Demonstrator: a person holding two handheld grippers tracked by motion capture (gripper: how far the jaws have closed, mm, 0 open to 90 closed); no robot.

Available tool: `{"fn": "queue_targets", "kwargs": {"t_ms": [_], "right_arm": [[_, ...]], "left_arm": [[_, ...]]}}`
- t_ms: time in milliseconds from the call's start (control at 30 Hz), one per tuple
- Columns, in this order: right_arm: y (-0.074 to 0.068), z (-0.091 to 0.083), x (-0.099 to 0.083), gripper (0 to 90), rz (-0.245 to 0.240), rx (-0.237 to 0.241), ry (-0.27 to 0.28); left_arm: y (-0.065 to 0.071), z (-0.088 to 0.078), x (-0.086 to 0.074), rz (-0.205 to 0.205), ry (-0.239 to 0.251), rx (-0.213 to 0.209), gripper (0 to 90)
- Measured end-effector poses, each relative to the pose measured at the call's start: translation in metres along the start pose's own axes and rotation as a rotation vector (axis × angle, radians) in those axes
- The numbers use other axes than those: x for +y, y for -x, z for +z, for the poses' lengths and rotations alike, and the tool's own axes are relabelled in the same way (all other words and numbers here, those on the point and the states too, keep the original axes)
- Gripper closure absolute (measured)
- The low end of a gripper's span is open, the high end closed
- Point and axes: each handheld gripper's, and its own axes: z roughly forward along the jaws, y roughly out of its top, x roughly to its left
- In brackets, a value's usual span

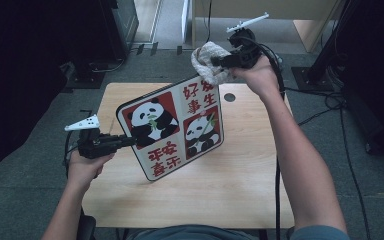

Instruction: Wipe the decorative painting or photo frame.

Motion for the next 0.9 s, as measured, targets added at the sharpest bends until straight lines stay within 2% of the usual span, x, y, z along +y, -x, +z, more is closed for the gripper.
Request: {"fn": "queue_targets", "kwargs": {"t_ms": [333, 433, 533, 767, 900], "right_arm": [[0.01, 0.0, -0.017, 64.1, 0.05, -0.015, -0.009], [0.01, -0.001, -0.021, 64.2, 0.04, -0.02, 0.0], [0.012, 0.0, -0.024, 64.2, 0.03, -0.033, -0.017], [0.014, 0.003, -0.033, 64.4, 0.055, -0.034, -0.025], [0.015, 0.005, -0.038, 64.5, 0.053, -0.037, -0.023]], "left_arm": [[0.0, 0.0, 0.0, -0.001, -0.001, -0.002, 78.4], [-0.001, 0.0, 0.0, -0.001, 0.0, -0.002, 78.4], [0.0, 0.0, 0.0, -0.002, -0.001, -0.001, 78.4], [-0.001, 0.001, 0.001, 0.003, -0.008, -0.004, 78.3], [0.0, 0.001, 0.001, 0.0, -0.009, -0.002, 78.4]]}}
